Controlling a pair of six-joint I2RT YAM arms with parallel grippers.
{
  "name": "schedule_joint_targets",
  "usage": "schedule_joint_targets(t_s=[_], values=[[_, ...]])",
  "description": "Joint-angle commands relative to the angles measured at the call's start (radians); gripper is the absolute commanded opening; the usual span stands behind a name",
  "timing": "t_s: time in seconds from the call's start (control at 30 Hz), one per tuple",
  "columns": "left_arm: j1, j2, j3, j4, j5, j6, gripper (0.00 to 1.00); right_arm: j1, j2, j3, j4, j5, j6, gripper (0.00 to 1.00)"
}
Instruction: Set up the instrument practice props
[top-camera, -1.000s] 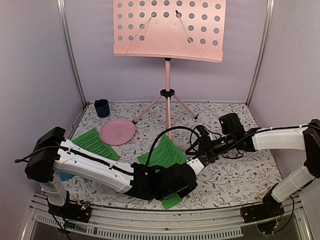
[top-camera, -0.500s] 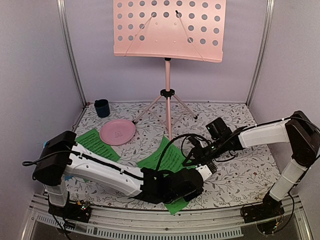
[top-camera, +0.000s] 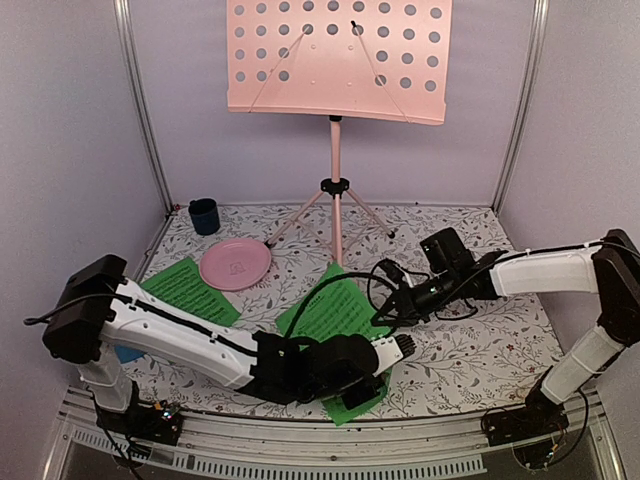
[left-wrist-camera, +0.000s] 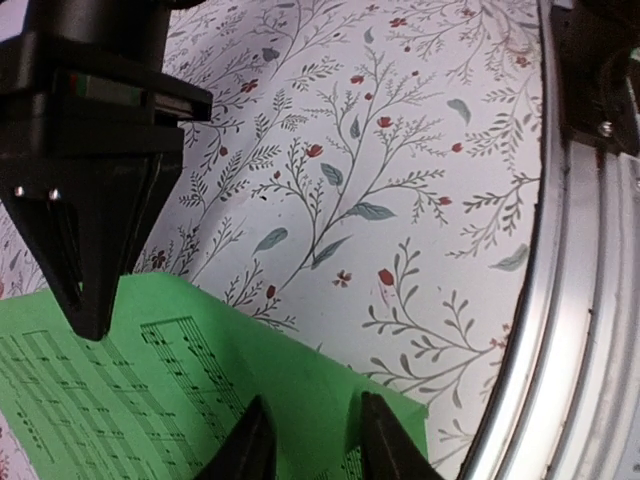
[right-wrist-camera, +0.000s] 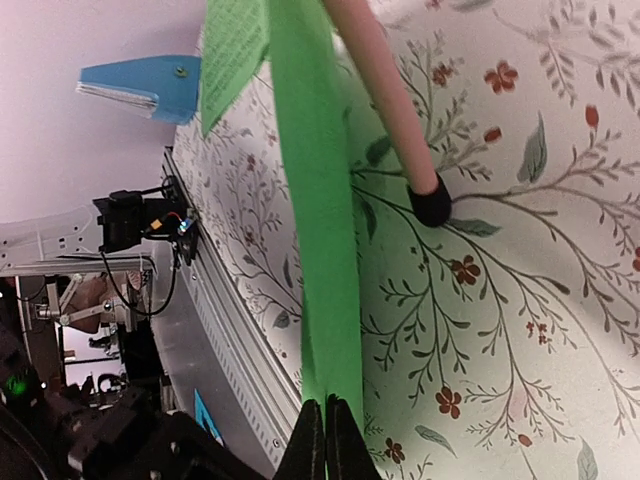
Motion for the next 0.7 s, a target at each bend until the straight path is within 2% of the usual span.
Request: schedule_joint_targets(t_s=[0.0, 0.1, 0.23, 0.3, 0.33, 0.5, 0.67], values=[[0.067, -0.197, -0.138, 0.103, 0.095, -0.066, 0.35, 0.005, -0.186, -0.068, 0.195, 0.100, -0.013, 0.00], [0.114, -0.303, -0.230, 0.156, 0.126, -0.088, 0.48, 0.005, -0.263, -0.108, 0.272, 0.157, -0.048, 0.00], [0.175, -0.441, -0.323, 0.178, 0.146, -0.092, 0.82, 0.004, -0.349, -0.109, 0.272, 0.175, -0.141, 0.00], [0.218, -0.530, -0.378, 0.195, 0.182, -0.087, 0.96, 0.006, -0.396, -0.107, 0.253, 0.148, -0.218, 0.00], [0.244, -0.576, -0.410, 0.209, 0.207, -0.088, 0.99, 0.009, -0.419, -0.109, 0.243, 0.138, -0.264, 0.00], [0.362, -0.812, -0.599, 0.311, 0.324, -0.083, 0.99, 0.024, -0.523, -0.100, 0.185, 0.140, -0.421, 0.00], [0.476, -0.944, -0.708, 0.378, 0.418, -0.085, 0.99, 0.028, -0.622, -0.083, 0.177, 0.122, -0.504, 0.00]])
